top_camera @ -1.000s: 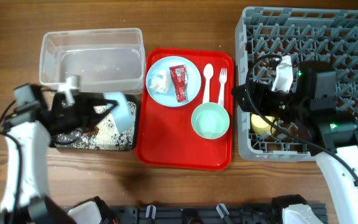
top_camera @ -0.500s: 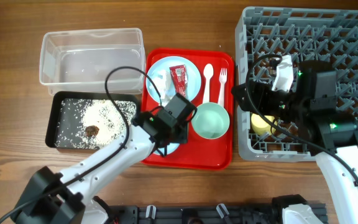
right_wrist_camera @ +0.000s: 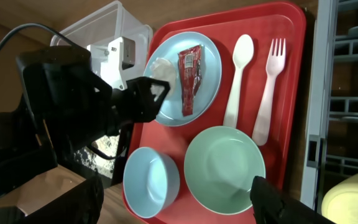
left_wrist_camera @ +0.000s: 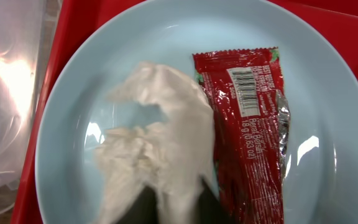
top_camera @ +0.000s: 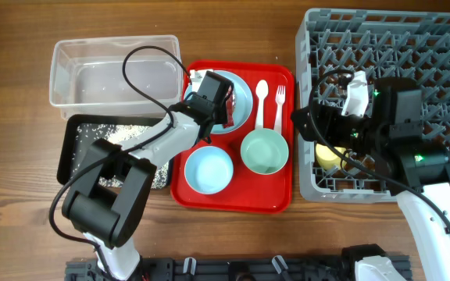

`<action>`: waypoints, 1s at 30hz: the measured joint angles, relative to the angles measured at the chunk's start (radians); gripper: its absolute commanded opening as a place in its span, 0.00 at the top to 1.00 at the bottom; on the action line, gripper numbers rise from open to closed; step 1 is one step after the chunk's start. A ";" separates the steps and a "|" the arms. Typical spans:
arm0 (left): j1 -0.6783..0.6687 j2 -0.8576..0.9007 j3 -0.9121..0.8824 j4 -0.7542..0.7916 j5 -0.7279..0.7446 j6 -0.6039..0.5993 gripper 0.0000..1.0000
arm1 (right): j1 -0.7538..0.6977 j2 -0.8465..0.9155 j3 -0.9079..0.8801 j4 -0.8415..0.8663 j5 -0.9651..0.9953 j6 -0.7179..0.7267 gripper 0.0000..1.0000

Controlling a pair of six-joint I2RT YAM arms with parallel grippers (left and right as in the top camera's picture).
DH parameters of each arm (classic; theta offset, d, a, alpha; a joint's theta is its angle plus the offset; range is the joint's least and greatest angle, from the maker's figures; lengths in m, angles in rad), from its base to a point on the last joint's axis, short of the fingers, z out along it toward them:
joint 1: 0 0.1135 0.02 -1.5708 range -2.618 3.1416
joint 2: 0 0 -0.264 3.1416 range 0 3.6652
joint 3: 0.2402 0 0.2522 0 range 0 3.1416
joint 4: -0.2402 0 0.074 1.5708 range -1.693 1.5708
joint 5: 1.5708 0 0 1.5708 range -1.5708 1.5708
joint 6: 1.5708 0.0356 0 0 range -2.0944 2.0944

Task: Sort waste into correct bins and load items into the dishwasher rack
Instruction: 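Set the empty light blue bowl back on the red tray, then grasp the tissue and ketchup packet from the plate with left gripper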

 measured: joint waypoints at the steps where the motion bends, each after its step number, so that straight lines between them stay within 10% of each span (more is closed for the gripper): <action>1: 0.000 -0.005 0.002 -0.014 0.004 0.004 0.96 | 0.000 0.000 0.000 -0.004 0.000 0.000 0.23; 8: 0.021 -0.373 0.069 -0.172 -0.104 0.014 0.95 | 0.000 0.000 0.000 -0.008 0.000 0.000 0.23; 9: 0.048 -0.404 0.078 -0.169 -0.138 0.030 0.61 | 0.000 0.000 0.000 -0.008 0.000 0.000 0.23; 11: 0.130 -0.405 0.087 -0.166 -0.178 0.057 0.39 | 0.000 0.000 0.000 -0.008 0.000 0.000 0.23; 16: 0.281 -0.268 0.080 -0.133 -0.064 0.066 0.43 | 0.000 0.000 0.000 -0.011 0.000 0.000 0.23; 22: 0.037 -0.238 0.087 -0.111 0.161 0.023 0.34 | 0.000 0.000 0.000 -0.015 0.000 0.000 0.23; 26: -0.011 0.020 0.090 -0.031 0.141 -0.102 0.48 | 0.000 0.000 0.000 -0.018 0.000 0.000 0.23; 30: -0.010 0.105 0.097 0.004 0.143 -0.158 0.92 | 0.000 0.000 0.000 -0.016 0.000 0.000 0.22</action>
